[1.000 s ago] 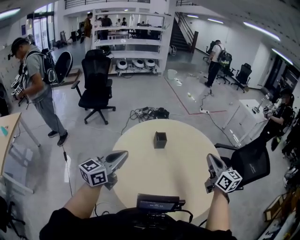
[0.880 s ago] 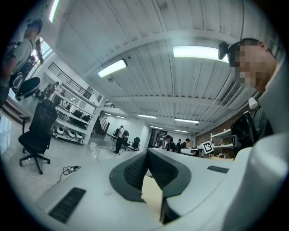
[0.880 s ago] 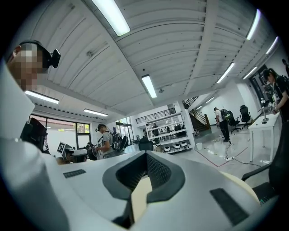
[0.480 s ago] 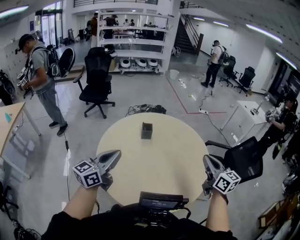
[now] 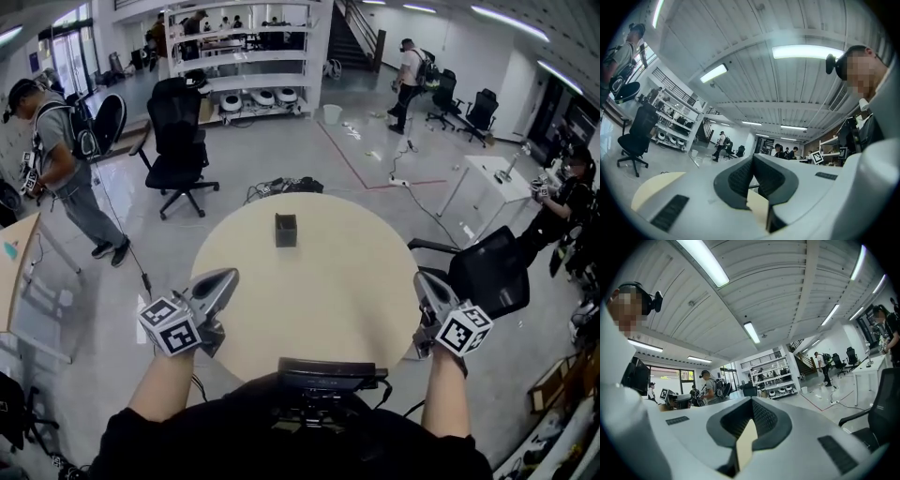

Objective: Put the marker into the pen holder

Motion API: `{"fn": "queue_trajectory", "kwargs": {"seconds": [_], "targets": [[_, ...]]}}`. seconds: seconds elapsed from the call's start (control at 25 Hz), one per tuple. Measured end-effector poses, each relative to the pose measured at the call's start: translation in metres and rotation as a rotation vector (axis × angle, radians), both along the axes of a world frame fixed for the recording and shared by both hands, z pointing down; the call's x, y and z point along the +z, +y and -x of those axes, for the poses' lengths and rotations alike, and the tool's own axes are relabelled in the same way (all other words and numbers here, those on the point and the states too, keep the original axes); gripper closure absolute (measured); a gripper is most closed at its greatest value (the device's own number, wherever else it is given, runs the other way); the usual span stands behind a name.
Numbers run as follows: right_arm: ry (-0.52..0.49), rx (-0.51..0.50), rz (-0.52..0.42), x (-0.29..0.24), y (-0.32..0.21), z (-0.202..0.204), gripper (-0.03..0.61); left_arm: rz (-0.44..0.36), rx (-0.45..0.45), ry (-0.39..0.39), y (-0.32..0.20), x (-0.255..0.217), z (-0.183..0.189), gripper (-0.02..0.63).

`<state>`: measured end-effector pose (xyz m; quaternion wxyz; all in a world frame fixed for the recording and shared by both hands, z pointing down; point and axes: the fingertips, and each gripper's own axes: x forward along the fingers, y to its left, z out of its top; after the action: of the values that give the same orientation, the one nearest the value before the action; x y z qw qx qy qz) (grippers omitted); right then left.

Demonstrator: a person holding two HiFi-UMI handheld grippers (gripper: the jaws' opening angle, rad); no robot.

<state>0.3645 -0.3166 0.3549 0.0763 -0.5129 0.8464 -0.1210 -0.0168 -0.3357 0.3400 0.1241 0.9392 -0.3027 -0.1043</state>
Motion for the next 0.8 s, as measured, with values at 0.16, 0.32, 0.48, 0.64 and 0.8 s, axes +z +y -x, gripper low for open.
{"fn": "queue_trajectory", "kwargs": {"seconds": [0.16,0.32,0.48,0.64,0.8], "targets": [[0.002,0.010,-0.009,-0.007,-0.005,0.013,0.577,-0.010,0.012,-0.012,-0.006,-0.007,0.011,0.614],[0.012,0.008,0.002,-0.003,-0.009,0.020,0.577,0.000,0.012,-0.016,-0.010,-0.004,0.019,0.614],[0.016,0.007,0.005,-0.002,-0.011,0.022,0.577,0.004,0.013,-0.013,-0.011,-0.002,0.020,0.614],[0.023,-0.002,0.005,0.001,-0.014,0.026,0.577,0.009,0.016,-0.013,-0.011,0.003,0.020,0.614],[0.025,-0.008,0.005,0.003,-0.016,0.031,0.577,0.009,0.012,-0.009,-0.012,0.005,0.026,0.614]]}}
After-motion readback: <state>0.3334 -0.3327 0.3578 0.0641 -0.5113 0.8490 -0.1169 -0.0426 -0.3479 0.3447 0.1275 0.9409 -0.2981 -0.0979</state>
